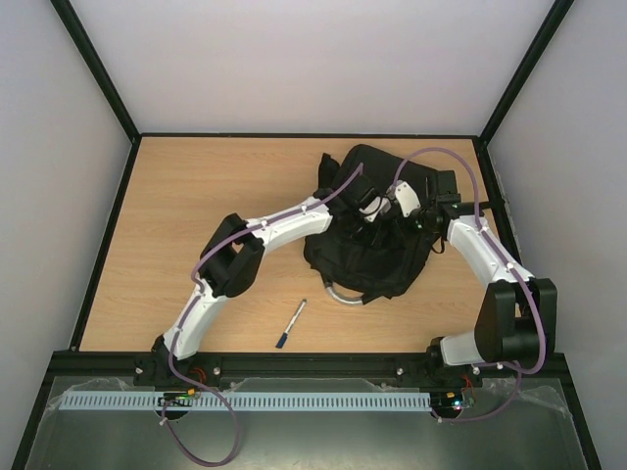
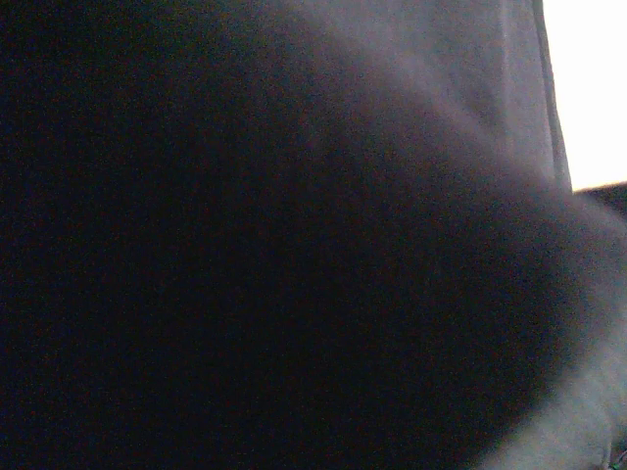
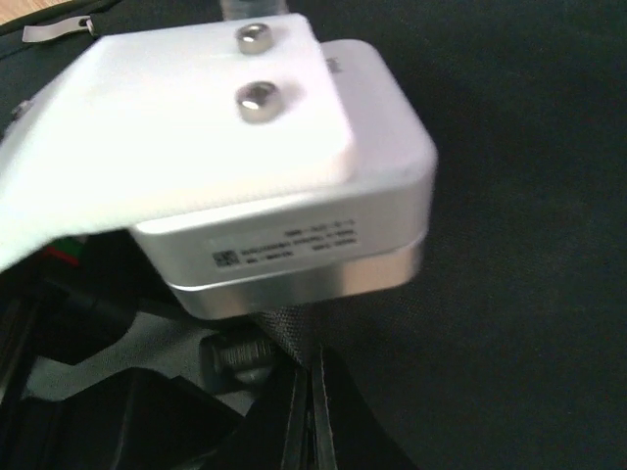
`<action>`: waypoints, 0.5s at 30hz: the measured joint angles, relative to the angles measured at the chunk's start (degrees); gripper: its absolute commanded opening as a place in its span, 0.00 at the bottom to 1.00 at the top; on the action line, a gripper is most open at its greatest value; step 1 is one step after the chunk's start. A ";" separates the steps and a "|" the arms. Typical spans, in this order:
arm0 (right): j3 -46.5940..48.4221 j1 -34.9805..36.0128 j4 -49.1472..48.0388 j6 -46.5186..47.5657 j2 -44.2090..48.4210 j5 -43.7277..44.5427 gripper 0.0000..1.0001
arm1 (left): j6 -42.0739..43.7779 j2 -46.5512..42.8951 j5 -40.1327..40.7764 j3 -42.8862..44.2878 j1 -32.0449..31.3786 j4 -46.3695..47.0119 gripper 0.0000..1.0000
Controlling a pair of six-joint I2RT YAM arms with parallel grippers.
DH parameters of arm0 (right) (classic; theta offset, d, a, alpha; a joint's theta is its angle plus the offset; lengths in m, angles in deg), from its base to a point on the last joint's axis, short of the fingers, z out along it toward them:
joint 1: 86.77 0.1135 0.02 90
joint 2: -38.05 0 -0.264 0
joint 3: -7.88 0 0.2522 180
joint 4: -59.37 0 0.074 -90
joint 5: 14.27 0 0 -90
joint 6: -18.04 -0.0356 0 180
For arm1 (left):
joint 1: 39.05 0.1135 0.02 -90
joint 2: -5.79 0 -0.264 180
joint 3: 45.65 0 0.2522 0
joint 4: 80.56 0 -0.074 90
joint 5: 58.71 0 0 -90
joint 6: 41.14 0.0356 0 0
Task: Pack the student bag
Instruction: Place the stationery in the student bag.
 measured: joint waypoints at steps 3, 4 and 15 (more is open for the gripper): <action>-1.01 0.00 -1.14 -1.46 0.17 -0.59 0.01 | 0.24 -2.12 0.44 -3.08 -0.09 0.96 0.56; -1.38 0.00 -1.49 -1.90 0.22 -0.79 0.01 | 0.26 -3.39 0.87 -4.46 -0.09 1.01 0.56; -2.60 0.00 -3.30 -4.90 0.55 -1.40 0.01 | -0.48 -16.57 3.80 -19.63 -0.07 3.37 0.39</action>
